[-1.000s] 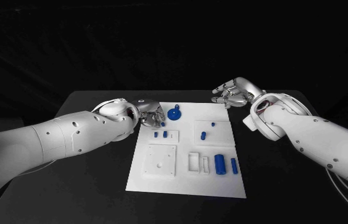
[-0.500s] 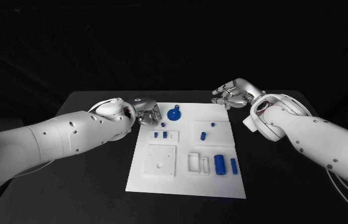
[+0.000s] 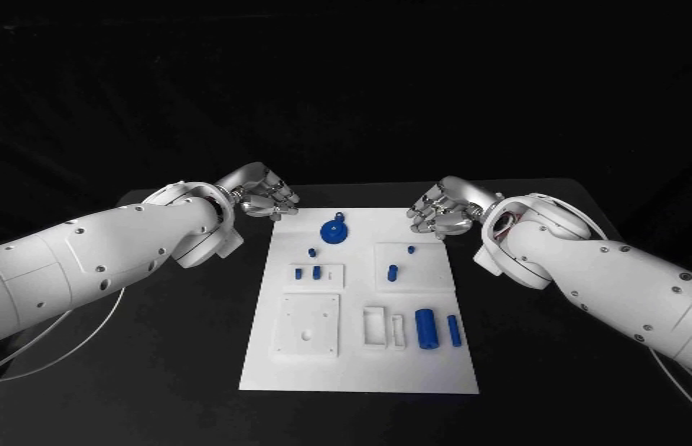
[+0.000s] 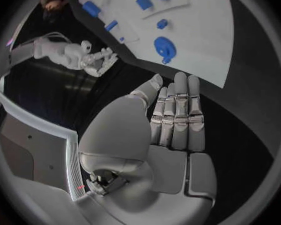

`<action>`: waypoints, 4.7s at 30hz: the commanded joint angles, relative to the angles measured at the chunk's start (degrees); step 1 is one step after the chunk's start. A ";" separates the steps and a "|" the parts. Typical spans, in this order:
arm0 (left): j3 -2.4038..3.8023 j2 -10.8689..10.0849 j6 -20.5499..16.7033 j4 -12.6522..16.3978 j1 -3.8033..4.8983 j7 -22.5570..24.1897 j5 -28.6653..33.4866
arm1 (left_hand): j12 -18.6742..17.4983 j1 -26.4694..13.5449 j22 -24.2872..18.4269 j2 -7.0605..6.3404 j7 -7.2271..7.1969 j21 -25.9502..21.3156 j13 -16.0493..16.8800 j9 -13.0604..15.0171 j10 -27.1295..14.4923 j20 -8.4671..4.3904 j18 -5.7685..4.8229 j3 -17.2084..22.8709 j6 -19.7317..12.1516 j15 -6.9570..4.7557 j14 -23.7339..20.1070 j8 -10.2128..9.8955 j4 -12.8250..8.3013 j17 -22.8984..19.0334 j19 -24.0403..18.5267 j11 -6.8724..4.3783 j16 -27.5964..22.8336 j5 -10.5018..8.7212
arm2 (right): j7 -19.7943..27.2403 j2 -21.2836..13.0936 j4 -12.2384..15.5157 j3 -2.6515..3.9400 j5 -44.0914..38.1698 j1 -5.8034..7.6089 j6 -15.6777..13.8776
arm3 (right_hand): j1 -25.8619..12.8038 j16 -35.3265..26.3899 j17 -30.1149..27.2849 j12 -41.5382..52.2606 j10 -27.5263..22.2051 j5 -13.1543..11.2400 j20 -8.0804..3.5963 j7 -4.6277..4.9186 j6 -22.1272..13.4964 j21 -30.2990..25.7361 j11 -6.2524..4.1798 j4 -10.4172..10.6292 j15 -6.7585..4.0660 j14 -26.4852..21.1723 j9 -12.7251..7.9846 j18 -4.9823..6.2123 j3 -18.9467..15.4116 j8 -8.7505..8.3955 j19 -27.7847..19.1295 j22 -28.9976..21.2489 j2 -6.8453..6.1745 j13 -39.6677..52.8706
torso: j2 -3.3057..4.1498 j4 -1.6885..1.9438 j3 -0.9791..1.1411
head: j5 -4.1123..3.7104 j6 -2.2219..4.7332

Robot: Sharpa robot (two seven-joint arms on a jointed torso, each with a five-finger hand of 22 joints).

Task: Assemble the parts on the task board

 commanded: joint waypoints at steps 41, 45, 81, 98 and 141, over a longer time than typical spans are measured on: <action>0.06 -4.02 1.35 7.97 0.54 9.94 38.04 | -0.15 0.61 -48.15 2.81 -0.31 -4.08 -0.13 -0.06 -3.52 5.12 0.32 -7.26 0.17 4.89 -0.46 -0.10 -1.45 -9.66 -1.49 1.84 -28.43 1.16 | -6.84 3.74 -1.76 -6.42 -22.75 -0.47 -0.35 | -0.71 5.02 -0.94 -0.53 -1.90 -7.73 0.77 -0.51 2.03 0.01 0.45 2.17 0.49 1.78 -0.05 2.55 10.56 -0.06 1.86 7.98 -4.65 -0.17 | 0.07 0.41 -0.15 | -0.32 -0.10; 0.06 -3.99 1.94 7.93 0.54 9.53 39.38 | -0.14 0.36 -49.38 2.86 -0.31 -3.96 -0.13 -0.06 -3.50 5.15 0.27 -7.51 0.14 4.92 -0.48 -0.11 -1.36 -9.64 -1.33 1.85 -28.42 0.67 | -6.40 3.92 -1.86 -6.46 -22.37 -0.51 -0.52 | -0.81 5.04 -0.99 -0.53 -1.81 -7.65 0.72 -0.50 2.12 -0.13 0.43 2.24 0.46 1.75 -0.06 2.43 10.39 -0.07 1.82 7.93 -4.62 -0.17 | 0.06 0.34 -0.13 | -0.39 -0.15; 0.04 -3.38 3.15 6.87 0.53 7.14 41.17 | -0.12 0.12 -55.34 4.02 -0.03 -4.04 -0.09 -0.06 -3.96 5.32 -0.15 -13.43 -1.11 5.08 -0.45 -0.12 2.02 -9.69 0.04 1.99 -28.39 -1.63 | -9.25 4.49 -3.84 -7.77 -29.44 -1.15 -1.27 | 0.63 4.77 -0.77 -0.47 4.15 -8.60 -0.56 -1.60 7.32 6.59 -1.26 -1.14 -0.66 1.99 0.29 2.00 12.44 -0.02 -1.00 8.18 -3.19 -0.02 | 0.08 0.41 -0.07 | -0.47 -0.33; 0.03 -3.15 3.34 6.42 0.51 7.30 40.50 | -0.11 0.52 -56.93 4.03 0.06 -3.91 -0.09 -0.05 -4.07 5.33 -0.14 -13.72 -1.39 5.10 -0.50 -0.11 2.09 -9.69 0.32 2.03 -28.38 -1.62 | -8.31 4.02 -2.40 -7.77 -27.34 -1.43 -6.64 | 1.69 5.08 -0.14 -0.43 7.84 -11.35 -1.96 -2.56 10.84 10.55 -2.19 -3.12 -1.93 3.76 0.79 1.95 16.63 -0.01 -0.64 8.12 -1.89 0.07 | 0.08 0.45 -0.11 | -0.46 -0.31; 0.03 -2.97 4.03 6.04 0.51 7.17 40.19 | -0.12 0.52 -57.97 3.96 0.13 -3.75 -0.09 -0.05 -4.27 5.37 -0.08 -13.55 -1.53 5.12 -0.53 -0.10 1.75 -9.65 0.47 2.10 -28.39 -1.59 | -8.19 2.61 3.45 -4.21 -25.88 -1.44 -7.86 | 2.17 4.18 0.89 -0.44 8.24 -13.86 -2.10 -2.68 11.21 11.04 -2.34 -2.52 -2.04 4.59 0.81 1.95 17.41 -0.01 -0.44 8.03 -2.10 0.06 | 0.07 0.45 -0.15 | -0.45 -0.34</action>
